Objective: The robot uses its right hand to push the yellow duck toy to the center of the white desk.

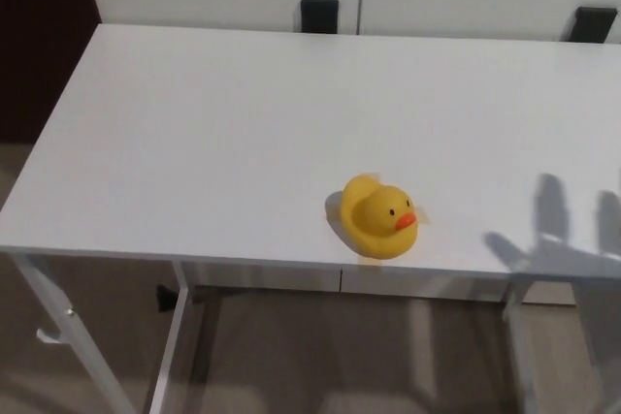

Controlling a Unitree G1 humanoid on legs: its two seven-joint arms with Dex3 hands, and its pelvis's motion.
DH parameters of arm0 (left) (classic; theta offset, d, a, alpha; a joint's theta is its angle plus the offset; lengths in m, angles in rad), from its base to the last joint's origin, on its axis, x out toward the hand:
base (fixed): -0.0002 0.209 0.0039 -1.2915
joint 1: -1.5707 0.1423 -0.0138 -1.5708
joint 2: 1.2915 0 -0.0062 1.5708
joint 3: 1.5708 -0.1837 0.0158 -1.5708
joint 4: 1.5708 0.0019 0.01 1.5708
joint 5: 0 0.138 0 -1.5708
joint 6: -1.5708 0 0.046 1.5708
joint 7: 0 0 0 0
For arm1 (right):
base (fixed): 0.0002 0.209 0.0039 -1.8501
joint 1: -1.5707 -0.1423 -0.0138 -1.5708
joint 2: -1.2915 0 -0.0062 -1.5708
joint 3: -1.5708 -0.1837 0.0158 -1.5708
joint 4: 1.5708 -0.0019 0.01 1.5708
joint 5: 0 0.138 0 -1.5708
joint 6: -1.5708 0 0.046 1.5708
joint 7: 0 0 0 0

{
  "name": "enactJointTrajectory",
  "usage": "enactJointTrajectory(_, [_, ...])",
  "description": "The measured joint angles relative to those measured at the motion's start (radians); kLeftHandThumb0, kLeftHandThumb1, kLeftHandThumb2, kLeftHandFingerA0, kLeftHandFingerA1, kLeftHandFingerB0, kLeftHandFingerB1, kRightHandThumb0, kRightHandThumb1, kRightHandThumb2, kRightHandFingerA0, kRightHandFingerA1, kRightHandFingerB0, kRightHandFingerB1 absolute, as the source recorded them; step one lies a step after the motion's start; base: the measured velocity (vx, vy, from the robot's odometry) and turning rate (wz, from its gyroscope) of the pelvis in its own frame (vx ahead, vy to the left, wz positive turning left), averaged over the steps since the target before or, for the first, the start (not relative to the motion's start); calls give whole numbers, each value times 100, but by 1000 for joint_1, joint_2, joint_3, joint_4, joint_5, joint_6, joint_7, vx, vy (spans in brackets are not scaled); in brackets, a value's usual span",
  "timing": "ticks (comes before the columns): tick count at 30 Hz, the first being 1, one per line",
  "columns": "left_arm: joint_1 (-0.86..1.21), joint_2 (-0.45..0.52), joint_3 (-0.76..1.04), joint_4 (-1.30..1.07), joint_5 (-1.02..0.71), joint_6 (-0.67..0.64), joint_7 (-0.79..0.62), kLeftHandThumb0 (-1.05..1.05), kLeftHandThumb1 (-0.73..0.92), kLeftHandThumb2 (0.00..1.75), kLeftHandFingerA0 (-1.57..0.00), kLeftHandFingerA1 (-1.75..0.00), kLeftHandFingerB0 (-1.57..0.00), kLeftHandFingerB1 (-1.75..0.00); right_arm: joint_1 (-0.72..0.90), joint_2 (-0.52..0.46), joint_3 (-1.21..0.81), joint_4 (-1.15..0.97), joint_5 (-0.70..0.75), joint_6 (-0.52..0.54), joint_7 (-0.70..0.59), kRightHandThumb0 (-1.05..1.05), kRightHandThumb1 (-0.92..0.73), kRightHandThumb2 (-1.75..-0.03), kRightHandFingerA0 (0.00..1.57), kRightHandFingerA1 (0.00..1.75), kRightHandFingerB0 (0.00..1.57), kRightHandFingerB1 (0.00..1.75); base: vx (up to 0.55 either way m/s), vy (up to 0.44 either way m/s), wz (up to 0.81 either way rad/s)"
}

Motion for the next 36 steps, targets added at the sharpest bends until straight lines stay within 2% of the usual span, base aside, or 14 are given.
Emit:
enactJointTrajectory(3, [2, 0, 1, 1, 0, 0, 0, 9, 7, 102, -129, -119, -125, -116, 57, -47, -71, -5, 29, -17, 28, -105, -87, -123, 0, 30, 0, 22, 0, 0, 0])
enactJointTrajectory(4, [2, 0, 1, 1, 0, 0, 0, 48, -17, 175, -123, -110, -125, -106, 57, -47, -71, -5, 29, -17, 28, -98, -73, -94, 0, 35, 0, 15, 0, 0, 0])
enactJointTrajectory(5, [3, 0, 1, 2, 0, 0, 0, 55, -14, 175, -123, -111, -129, -107, 126, -90, -154, -8, 66, -34, 65, -82, -65, -90, 0, 30, 0, 21, 0, 0, 0])
enactJointTrajectory(7, [4, 0, 1, 3, 0, 0, 0, 55, -14, 175, -123, -111, -129, -107, 190, -122, -225, -9, 102, -49, 103, -82, -65, -90, 0, 30, 0, 21, 0, 0, 0])
enactJointTrajectory(8, [4, 0, 1, 3, 0, 0, 0, 10, 0, 98, -131, -119, -129, -117, 190, -122, -225, -9, 102, -49, 103, -33, -72, -61, 16, 49, 3, 38, 0, 0, 0])
enactJointTrajectory(12, [1, 0, 2, 3, 0, 0, 0, 10, 0, 98, -131, -119, -129, -117, 316, -158, -352, 33, 171, -97, 183, -33, -72, -61, 16, 49, 3, 38, 0, 0, 0])
enactJointTrajectory(13, [1, 0, 2, 3, 0, 0, 0, 57, -19, 175, -123, -108, -128, -108, 316, -158, -352, 33, 171, -97, 183, -3, -64, -82, 43, 49, 19, 41, 0, 0, 0])
enactJointTrajectory(15, [4, 1, 2, 4, 0, 0, 0, 57, -19, 175, -123, -108, -128, -108, 363, -162, -397, 79, 197, -123, 210, -3, -64, -82, 43, 49, 19, 41, 0, 0, 0])
enactJointTrajectory(16, [6, 1, 2, 4, 0, 0, 0, 56, -13, 175, -125, -111, -128, -108, 405, -162, -437, 134, 224, -151, 237, 4, -48, -102, 82, 48, 53, 47, 0, 0, 0])
enactJointTrajectory(17, [3, 0, 2, 4, 0, 0, -1, 56, -13, 175, -125, -111, -128, -108, 418, -162, -455, 163, 234, -168, 245, 4, -48, -102, 82, 48, 53, 47, 0, 0, 0])
enactJointTrajectory(18, [3, 1, 2, 4, 0, 0, -1, 51, -18, 175, -126, -109, -131, -106, 434, -162, -480, 204, 248, -187, 254, -7, -57, -78, 113, 57, 84, 56, 0, 0, 0])
enactJointTrajectory(24, [1, 1, 2, 5, 0, 0, 0, 53, -17, 175, -127, -108, -131, -106, 490, -154, -563, 380, 299, -239, 281, -7, -59, -84, 113, 59, 86, 58, 0, 0, 0])
enactJointTrajectory(25, [3, 1, 2, 7, 0, 0, 0, 11, 6, 101, -131, -120, -127, -116, 505, -146, -583, 447, 317, -250, 295, -10, -61, -86, 117, 64, 88, 60, 0, 0, 0])
enactJointTrajectory(36, [7, 13, 2, 17, 0, 0, 0, 11, 3, 100, -133, -121, -129, -118, 505, -112, -577, 696, 376, -348, 400, -13, -62, -85, 114, 61, 87, 57, 0, 0, 0])
